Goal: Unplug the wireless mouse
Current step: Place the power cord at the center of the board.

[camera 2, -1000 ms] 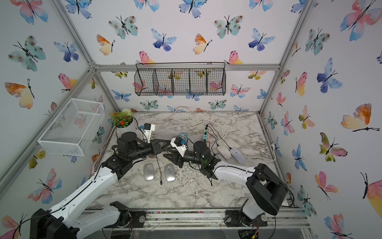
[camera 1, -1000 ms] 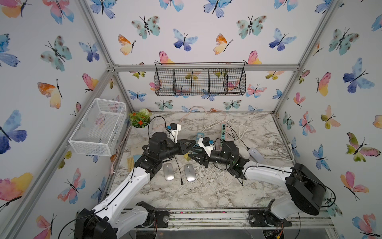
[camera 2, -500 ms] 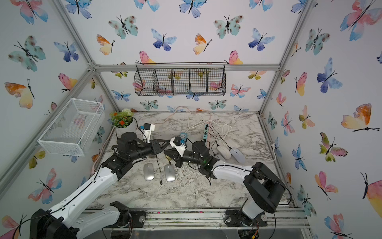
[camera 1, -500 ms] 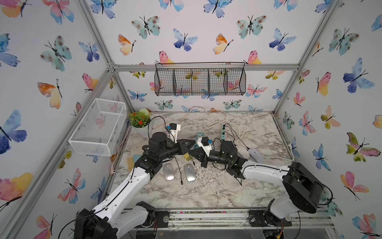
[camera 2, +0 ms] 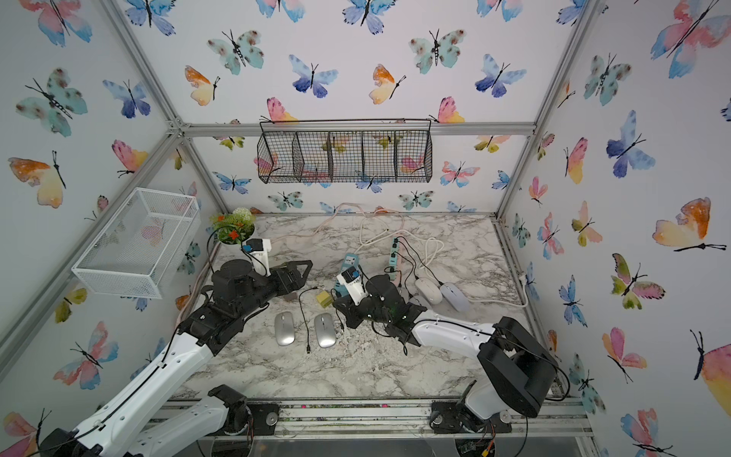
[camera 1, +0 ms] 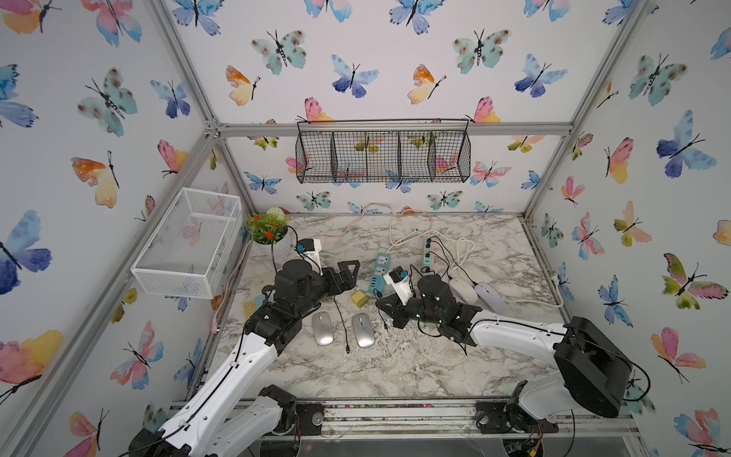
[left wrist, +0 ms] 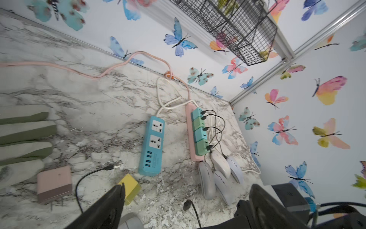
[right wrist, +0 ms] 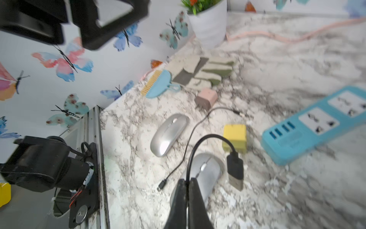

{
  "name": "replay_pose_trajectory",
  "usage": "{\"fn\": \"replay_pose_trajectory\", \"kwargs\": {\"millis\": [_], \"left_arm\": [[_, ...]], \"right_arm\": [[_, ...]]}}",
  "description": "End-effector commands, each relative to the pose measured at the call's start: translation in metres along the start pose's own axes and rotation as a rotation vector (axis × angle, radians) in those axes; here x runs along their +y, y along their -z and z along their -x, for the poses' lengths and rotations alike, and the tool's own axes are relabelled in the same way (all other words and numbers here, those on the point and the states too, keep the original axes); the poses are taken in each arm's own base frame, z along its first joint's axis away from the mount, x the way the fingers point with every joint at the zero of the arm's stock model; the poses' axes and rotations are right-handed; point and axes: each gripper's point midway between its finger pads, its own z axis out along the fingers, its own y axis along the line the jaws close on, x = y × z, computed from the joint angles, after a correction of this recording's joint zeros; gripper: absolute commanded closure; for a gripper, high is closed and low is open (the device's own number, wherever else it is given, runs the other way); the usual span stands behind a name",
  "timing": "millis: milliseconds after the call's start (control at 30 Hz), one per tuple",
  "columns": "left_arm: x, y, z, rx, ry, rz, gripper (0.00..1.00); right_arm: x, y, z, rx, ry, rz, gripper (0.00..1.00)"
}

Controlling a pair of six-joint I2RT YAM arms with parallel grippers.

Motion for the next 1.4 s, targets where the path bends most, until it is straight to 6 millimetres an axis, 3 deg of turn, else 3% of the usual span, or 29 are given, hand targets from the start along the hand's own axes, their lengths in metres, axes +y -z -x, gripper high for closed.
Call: {"fn": "replay_pose_trajectory", "kwargs": {"millis": [0, 233, 367, 667, 867, 1033, 1133, 1267, 1367], "left_arm": [[0.034, 0.001, 0.001, -0.026, -0.027, 0.176, 0.02], [0.038, 0.004, 0.001, -0.041, 0.022, 0.193, 0.02], [0.036, 0.010, 0.002, -0.052, -0.066, 0.170, 0.02], [0.048, 0.025, 0.006, -0.118, -0.112, 0.217, 0.02], [0.053, 0.018, 0.000, -0.065, -0.107, 0.255, 0.02], [0.050, 0.014, -0.004, -0.034, -0.100, 0.237, 0.02], [0.047, 0.012, -0.009, -0.026, -0.098, 0.205, 0.02], [0.039, -0.002, -0.025, 0.032, -0.113, 0.128, 0.02], [0.034, -0.015, -0.037, 0.104, -0.116, 0.098, 0.01]], "right_arm": [[-0.021, -0.012, -0.047, 0.185, -0.157, -0.087, 0.99], [-0.038, -0.041, -0.054, 0.257, -0.193, -0.155, 0.99], [-0.052, -0.056, -0.065, 0.295, -0.188, -0.206, 0.99], [-0.064, -0.064, -0.094, 0.391, -0.195, -0.248, 0.95], [-0.054, -0.062, -0.092, 0.366, -0.199, -0.195, 0.71], [-0.053, -0.050, -0.070, 0.289, -0.178, -0.226, 0.58], [-0.054, -0.033, -0.049, 0.197, -0.161, -0.270, 0.53], [-0.060, -0.004, -0.029, 0.091, -0.152, -0.353, 0.22], [-0.068, 0.020, -0.022, 0.018, -0.156, -0.426, 0.10]]}}
